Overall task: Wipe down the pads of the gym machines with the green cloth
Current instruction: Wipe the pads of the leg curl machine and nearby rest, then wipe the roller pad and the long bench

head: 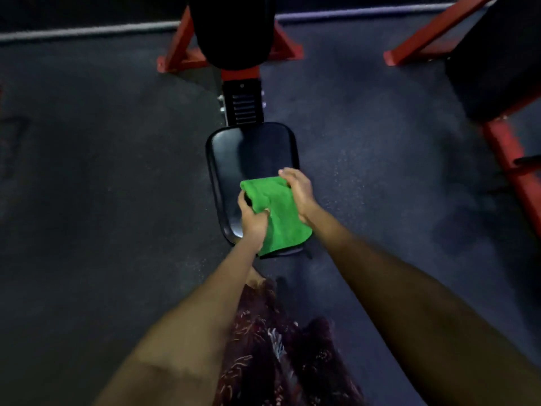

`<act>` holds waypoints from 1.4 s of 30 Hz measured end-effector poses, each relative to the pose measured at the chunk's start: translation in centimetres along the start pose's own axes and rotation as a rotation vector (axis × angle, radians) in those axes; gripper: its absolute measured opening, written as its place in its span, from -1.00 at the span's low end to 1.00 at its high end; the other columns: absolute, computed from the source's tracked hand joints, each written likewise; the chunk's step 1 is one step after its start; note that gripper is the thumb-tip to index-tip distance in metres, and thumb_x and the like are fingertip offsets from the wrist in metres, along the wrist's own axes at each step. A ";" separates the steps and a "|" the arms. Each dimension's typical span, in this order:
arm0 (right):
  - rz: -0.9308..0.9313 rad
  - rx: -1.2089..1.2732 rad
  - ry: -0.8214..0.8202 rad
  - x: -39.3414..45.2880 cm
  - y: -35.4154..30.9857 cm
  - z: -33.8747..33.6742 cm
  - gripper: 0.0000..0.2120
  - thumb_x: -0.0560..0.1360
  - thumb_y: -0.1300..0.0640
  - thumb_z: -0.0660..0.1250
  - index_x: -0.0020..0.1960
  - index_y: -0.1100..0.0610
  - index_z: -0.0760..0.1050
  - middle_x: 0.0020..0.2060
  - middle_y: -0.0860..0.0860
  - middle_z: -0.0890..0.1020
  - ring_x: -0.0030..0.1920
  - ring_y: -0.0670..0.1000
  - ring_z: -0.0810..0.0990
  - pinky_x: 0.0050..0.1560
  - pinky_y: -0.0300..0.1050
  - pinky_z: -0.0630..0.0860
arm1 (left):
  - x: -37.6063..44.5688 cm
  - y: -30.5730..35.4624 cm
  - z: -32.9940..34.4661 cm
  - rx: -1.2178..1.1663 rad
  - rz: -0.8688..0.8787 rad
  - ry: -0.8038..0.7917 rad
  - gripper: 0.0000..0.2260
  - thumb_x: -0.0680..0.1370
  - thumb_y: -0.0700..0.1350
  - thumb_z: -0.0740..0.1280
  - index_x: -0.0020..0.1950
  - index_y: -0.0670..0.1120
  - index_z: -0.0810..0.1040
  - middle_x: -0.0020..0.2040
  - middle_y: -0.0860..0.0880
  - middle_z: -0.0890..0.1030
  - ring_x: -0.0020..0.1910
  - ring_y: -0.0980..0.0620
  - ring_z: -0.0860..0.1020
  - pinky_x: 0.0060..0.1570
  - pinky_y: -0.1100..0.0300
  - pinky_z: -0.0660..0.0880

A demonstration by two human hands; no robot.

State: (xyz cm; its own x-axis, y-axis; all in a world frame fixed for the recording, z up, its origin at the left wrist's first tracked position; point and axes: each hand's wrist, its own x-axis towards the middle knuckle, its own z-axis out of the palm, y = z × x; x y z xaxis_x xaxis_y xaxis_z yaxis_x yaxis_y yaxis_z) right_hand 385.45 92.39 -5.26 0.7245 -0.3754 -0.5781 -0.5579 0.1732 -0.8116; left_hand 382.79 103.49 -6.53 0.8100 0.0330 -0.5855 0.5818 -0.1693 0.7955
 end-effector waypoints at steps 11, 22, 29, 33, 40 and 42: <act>0.273 0.535 -0.195 -16.1 1.0 -16.8 -0.61 0.54 -0.13 0.25 0.12 0.16 0.61 0.00 0.14 0.68 -0.07 0.09 0.68 -0.01 -0.01 0.60 | -12.8 9.1 4.7 -0.117 0.184 -0.563 -0.48 0.52 -0.45 0.22 0.38 0.01 0.36 0.11 0.02 0.54 -0.07 0.09 0.56 -0.17 0.28 0.56; -0.232 0.381 0.395 -24.2 -6.8 -31.7 -0.76 0.45 0.31 0.41 0.10 0.20 0.53 0.07 0.17 0.63 -0.03 0.10 0.62 -0.11 -0.08 0.56 | -23.9 14.9 16.3 0.241 0.619 -0.699 -0.54 0.55 -0.38 0.27 0.43 -0.12 0.38 0.31 -0.03 0.44 0.18 0.12 0.42 0.01 0.46 0.40; -0.437 0.418 0.665 -28.1 -6.2 -41.5 -0.71 0.49 0.35 0.34 0.19 0.22 0.50 0.08 0.11 0.61 0.05 0.07 0.59 0.11 -0.03 0.52 | -30.0 16.0 27.1 0.348 0.947 -0.797 -0.57 0.53 -0.29 0.33 0.38 -0.10 0.43 0.37 -0.07 0.46 0.34 0.02 0.41 0.35 0.19 0.32; -0.457 0.427 0.774 -28.9 -5.1 -46.8 -0.74 0.48 0.36 0.35 0.14 0.18 0.50 0.08 0.12 0.61 0.04 0.06 0.59 0.11 -0.03 0.52 | -32.1 15.2 33.1 0.383 1.024 -0.881 -0.56 0.52 -0.32 0.30 0.38 -0.08 0.38 0.34 -0.07 0.47 0.28 0.04 0.42 0.30 0.19 0.34; -0.413 0.322 0.924 -27.6 -3.3 -58.8 -0.70 0.48 0.35 0.35 0.21 0.23 0.50 0.09 0.12 0.61 0.03 0.04 0.58 0.10 -0.09 0.51 | -34.0 12.8 47.2 0.452 1.115 -0.927 -0.85 0.50 -0.34 0.28 -0.04 -0.11 0.41 -0.03 -0.06 0.51 0.00 -0.11 0.50 -0.01 0.11 0.38; -0.388 0.270 0.945 -26.7 -3.0 -62.6 -0.69 0.50 0.33 0.33 0.24 0.24 0.48 0.11 0.11 0.60 0.05 0.03 0.56 0.09 -0.13 0.47 | -34.3 12.3 51.3 0.431 1.127 -0.934 -0.74 0.48 -0.38 0.27 -0.20 -0.01 0.39 -0.10 -0.04 0.48 -0.03 -0.12 0.51 0.02 0.06 0.40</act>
State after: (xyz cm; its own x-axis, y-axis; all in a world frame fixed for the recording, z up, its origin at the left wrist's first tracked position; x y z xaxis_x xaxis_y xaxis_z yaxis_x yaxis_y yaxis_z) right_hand 342.46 44.84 17.88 0.1597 -0.9847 -0.0692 -0.1630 0.0428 -0.9857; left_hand 358.47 49.72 15.31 0.3718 -0.8917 0.2583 -0.4864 0.0499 0.8723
